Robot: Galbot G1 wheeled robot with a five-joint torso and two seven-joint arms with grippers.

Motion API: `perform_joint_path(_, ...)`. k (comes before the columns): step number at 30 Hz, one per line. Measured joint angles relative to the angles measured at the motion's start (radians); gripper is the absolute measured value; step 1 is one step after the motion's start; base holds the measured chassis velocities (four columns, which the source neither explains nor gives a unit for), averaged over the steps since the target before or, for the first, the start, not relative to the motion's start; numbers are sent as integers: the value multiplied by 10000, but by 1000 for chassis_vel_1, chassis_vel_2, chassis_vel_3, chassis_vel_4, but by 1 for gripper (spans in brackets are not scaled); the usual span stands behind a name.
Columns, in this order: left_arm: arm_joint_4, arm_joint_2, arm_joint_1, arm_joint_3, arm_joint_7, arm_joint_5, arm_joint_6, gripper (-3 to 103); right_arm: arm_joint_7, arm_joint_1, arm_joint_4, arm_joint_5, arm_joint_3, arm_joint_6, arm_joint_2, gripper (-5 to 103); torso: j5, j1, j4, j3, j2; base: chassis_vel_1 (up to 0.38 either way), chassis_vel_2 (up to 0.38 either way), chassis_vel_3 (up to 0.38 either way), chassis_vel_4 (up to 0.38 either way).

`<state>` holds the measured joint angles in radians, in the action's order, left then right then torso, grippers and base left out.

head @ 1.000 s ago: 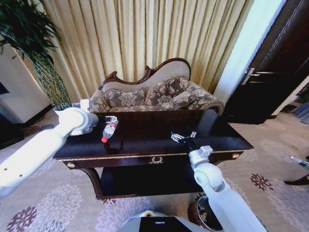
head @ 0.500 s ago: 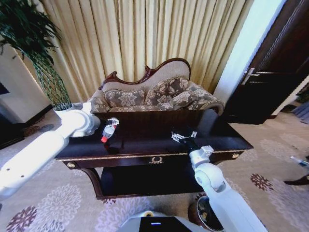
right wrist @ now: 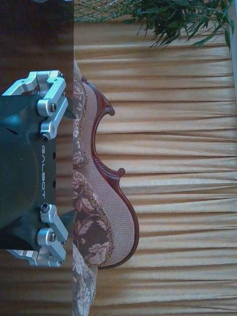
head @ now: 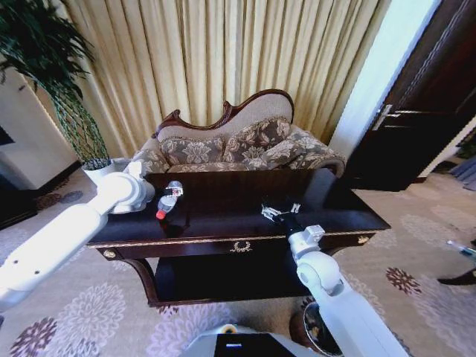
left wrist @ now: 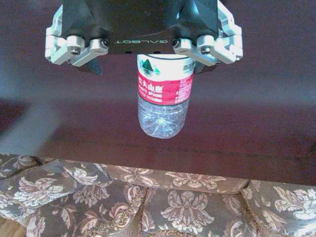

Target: Move to the front of the table and place the trash on the table into the trash bin.

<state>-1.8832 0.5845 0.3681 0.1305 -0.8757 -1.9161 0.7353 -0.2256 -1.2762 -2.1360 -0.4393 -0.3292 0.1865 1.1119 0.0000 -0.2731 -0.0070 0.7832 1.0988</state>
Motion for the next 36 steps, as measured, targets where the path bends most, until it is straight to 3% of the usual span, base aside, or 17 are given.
perform_joint_path(25,-181,175,254,49,-170,-141,1,101,-13,-2,46,14,-50,-24,14,100,0,0,1,0,0,0,0,0,0)
perform_joint_path(30,-180,202,256,48,-178,-179,0,84,-16,1,47,8,-96,-28,9,100,0,0,0,0,0,0,0,0,0)
perform_joint_path(33,-180,210,257,49,-178,-183,0,78,-17,-1,46,8,-105,-29,9,100,1,0,0,0,0,0,0,0,0)
perform_joint_path(34,-183,228,265,52,-177,-186,1,67,-16,-9,46,9,-120,-31,12,100,0,0,0,0,0,0,0,0,0)
perform_joint_path(36,-188,233,277,52,-171,-186,0,67,-17,-14,46,10,-126,-32,13,100,0,0,0,0,0,0,0,0,0)
